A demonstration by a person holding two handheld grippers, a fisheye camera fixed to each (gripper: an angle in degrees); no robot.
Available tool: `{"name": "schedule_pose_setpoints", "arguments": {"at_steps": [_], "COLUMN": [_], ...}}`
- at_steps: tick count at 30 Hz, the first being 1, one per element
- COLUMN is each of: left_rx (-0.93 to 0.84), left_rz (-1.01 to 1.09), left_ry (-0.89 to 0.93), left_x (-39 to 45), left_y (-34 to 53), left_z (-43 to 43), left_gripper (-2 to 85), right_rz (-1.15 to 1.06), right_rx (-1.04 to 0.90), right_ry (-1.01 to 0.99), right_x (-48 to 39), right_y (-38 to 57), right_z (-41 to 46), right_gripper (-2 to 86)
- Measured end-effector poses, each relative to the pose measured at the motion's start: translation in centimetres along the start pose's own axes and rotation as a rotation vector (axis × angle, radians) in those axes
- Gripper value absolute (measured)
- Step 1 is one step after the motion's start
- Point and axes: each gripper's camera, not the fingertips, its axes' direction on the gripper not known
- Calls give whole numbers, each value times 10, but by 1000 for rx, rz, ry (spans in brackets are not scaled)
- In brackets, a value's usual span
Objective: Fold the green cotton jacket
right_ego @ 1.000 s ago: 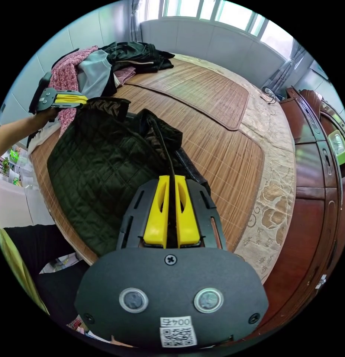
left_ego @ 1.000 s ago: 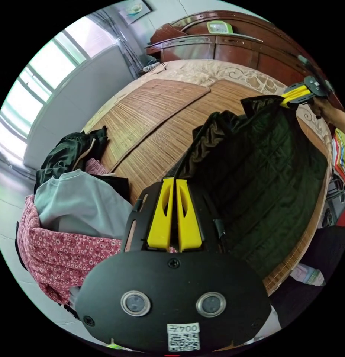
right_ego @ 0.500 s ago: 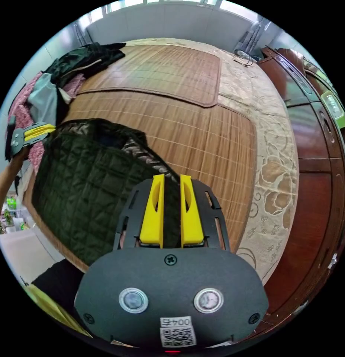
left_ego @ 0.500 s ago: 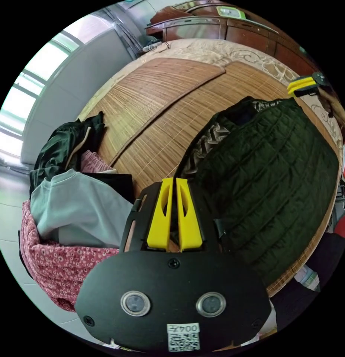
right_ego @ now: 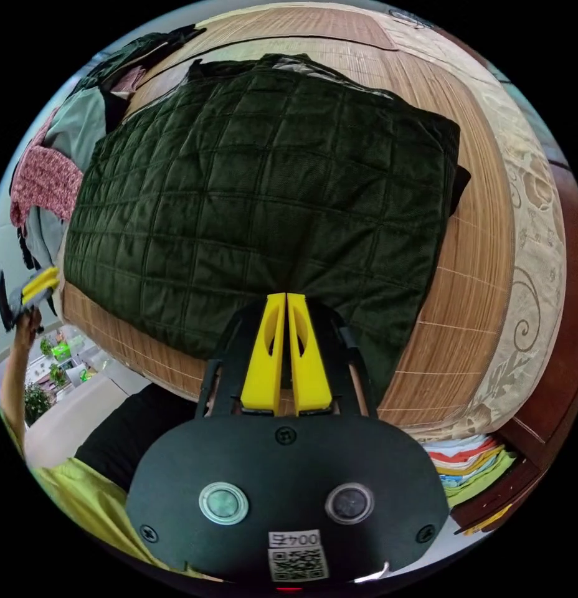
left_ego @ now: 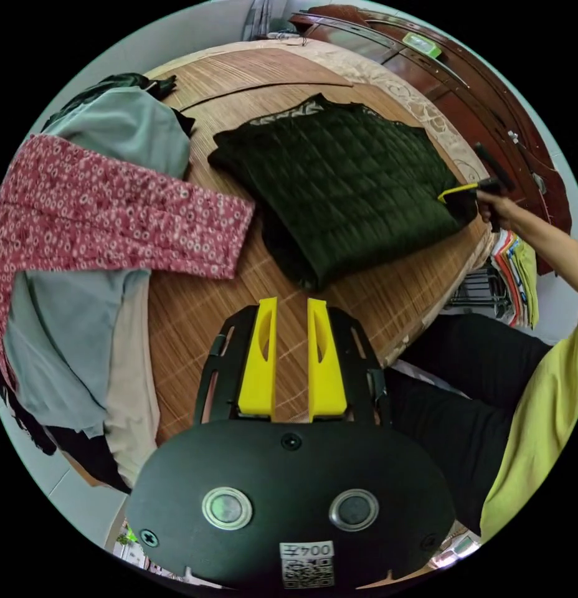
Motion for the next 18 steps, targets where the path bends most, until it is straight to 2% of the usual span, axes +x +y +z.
{"name": "schedule_pose_setpoints", "arguments": {"at_steps": [7, 11, 18], "left_rx": [44, 61, 101], "left_rz": [125, 268, 403], "left_ry": [28, -18, -108], "left_x": [-13, -15, -23], "left_y": [-11, -23, -35], "left_z": [19, 25, 35], "left_gripper": [114, 120, 93], "right_rz": [-22, -5, 39], "right_rx": [-143, -137, -104], "right_ry": [-28, -36, -94], "right_x": [7, 8, 14], "right_y": [-28, -29, -25], "right_z": [7, 11, 15], "right_gripper": [-4, -5, -6]}}
